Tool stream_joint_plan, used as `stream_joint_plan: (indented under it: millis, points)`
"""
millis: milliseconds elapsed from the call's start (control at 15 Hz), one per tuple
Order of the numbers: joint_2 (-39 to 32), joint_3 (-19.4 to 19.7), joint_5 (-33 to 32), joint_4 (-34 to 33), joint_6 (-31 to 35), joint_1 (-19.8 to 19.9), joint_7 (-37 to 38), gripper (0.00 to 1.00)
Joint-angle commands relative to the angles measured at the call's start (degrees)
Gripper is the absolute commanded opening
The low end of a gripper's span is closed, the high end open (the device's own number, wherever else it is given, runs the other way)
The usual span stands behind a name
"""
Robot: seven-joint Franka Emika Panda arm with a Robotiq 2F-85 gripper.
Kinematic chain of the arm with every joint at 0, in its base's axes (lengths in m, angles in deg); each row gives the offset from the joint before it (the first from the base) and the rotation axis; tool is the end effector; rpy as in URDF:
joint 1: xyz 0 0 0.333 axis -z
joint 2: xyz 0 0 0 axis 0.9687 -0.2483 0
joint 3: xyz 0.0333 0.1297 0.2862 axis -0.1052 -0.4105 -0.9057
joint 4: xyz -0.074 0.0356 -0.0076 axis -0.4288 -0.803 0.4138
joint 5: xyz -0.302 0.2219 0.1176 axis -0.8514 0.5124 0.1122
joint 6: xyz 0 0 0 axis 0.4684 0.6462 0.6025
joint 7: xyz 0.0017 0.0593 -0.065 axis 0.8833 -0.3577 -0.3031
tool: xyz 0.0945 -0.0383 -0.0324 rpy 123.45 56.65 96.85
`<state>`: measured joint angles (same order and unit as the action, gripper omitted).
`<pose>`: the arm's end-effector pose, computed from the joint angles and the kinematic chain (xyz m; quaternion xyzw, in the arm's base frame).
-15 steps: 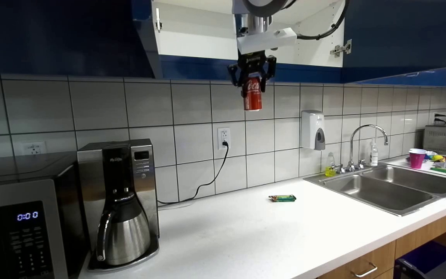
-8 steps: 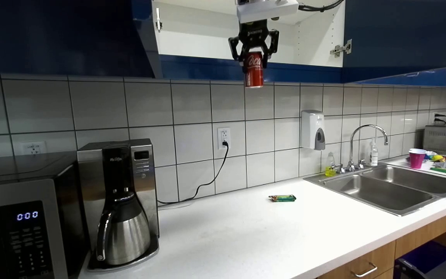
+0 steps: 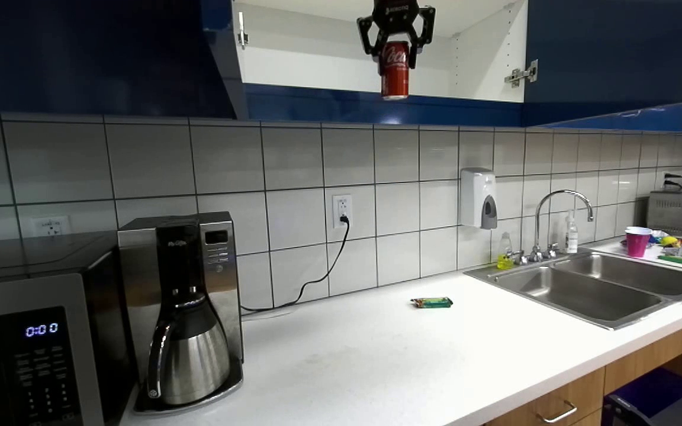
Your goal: Put the can inside the cupboard
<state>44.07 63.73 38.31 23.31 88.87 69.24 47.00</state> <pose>0.4407 0.1529 0.7344 0.9453 -0.1260 0.2715 0.1294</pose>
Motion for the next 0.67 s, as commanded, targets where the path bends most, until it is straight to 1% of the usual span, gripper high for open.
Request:
stream_joint_plan:
  millis: [0, 267, 600]
  points:
    - [-4.3, -1.0, -0.6, -7.9, -2.9, 1.6, -2.3, 0.4]
    - [-9.6, -1.1, -2.2, -14.7, -3.7, 1.5, -3.0, 0.4]
    - [-16.0, -0.5, -4.8, -23.8, -6.4, 0.1, -3.2, 0.4]
